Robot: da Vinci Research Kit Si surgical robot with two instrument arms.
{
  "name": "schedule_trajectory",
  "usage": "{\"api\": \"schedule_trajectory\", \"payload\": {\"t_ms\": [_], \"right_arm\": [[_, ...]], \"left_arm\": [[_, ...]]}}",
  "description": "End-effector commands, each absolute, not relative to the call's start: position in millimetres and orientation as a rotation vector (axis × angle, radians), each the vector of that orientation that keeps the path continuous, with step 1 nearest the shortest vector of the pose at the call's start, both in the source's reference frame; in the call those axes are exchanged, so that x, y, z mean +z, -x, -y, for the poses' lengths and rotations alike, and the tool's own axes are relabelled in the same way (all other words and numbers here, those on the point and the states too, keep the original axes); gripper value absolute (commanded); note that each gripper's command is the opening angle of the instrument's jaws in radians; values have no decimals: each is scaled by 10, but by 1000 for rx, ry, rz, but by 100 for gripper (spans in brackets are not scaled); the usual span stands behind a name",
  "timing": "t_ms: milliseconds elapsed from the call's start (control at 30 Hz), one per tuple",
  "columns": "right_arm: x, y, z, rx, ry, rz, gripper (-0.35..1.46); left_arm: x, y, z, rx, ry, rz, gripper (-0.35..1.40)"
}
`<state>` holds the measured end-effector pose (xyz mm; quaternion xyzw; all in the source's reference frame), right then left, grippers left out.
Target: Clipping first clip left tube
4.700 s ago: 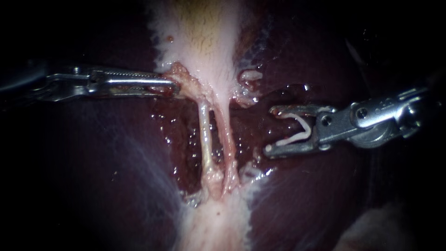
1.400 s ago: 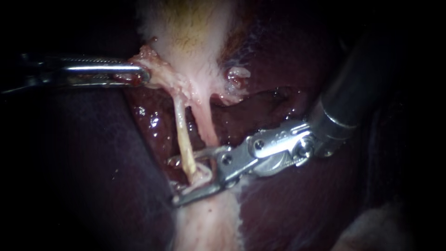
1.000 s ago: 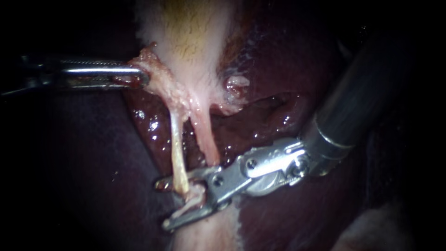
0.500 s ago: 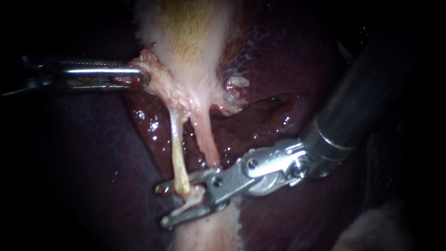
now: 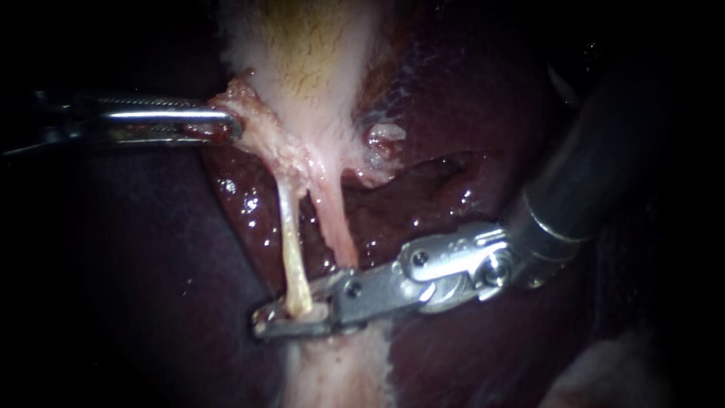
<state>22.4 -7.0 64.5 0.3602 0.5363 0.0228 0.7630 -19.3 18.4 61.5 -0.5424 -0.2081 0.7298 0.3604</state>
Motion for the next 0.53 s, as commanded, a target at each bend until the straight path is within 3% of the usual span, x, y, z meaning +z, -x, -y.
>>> {"api": "schedule_trajectory", "payload": {"t_ms": [33,533], "right_arm": [[642,-223,69,45,-787,-1166,-35],[646,-219,67,61,-801,-1152,-35]], "left_arm": [[615,193,-184,1881,1398,537,-35],[616,193,-185,1881,1398,537,-35]]}}
